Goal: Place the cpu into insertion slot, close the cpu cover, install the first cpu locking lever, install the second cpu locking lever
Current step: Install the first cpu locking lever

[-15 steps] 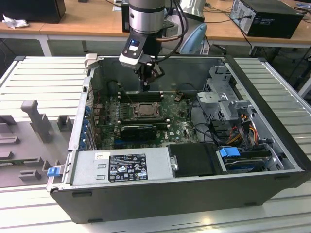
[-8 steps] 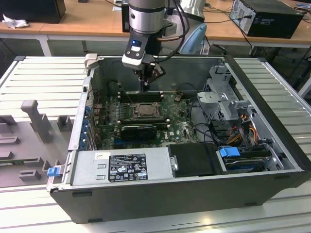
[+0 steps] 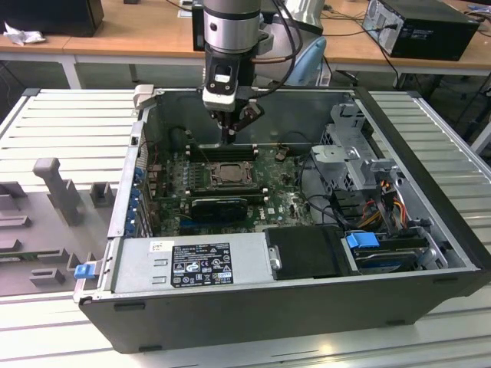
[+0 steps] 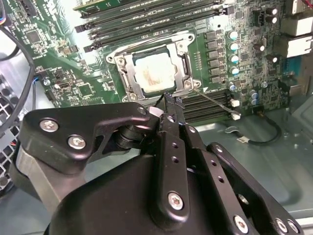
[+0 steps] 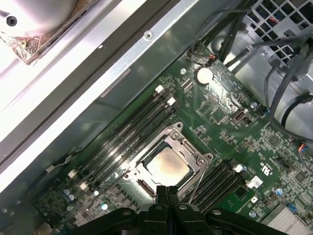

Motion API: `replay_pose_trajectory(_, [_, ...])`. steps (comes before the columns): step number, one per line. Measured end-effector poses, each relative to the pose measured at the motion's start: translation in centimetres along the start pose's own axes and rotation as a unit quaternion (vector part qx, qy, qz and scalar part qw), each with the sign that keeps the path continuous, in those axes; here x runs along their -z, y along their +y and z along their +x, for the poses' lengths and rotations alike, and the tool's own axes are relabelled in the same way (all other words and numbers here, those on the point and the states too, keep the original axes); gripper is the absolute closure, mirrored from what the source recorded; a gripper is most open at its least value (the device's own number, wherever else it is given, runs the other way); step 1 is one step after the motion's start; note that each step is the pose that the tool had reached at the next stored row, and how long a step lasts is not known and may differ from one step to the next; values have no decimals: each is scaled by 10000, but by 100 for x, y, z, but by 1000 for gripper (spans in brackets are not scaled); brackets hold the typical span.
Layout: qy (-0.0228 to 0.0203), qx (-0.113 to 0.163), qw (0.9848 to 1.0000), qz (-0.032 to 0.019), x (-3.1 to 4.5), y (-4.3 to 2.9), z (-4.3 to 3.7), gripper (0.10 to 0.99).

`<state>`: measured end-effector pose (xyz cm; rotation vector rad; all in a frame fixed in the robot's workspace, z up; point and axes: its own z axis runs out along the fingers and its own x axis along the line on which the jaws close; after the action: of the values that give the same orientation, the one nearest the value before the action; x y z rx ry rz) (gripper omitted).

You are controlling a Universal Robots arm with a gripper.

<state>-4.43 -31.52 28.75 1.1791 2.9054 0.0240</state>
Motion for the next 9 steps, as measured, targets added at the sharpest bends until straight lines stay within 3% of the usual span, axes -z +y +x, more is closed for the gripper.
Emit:
replay_pose_trajectory(5, [5, 311, 9995, 0, 0, 0, 0, 980])
replay_pose_trajectory(9, [10, 617, 9981, 0, 0, 0, 0, 980])
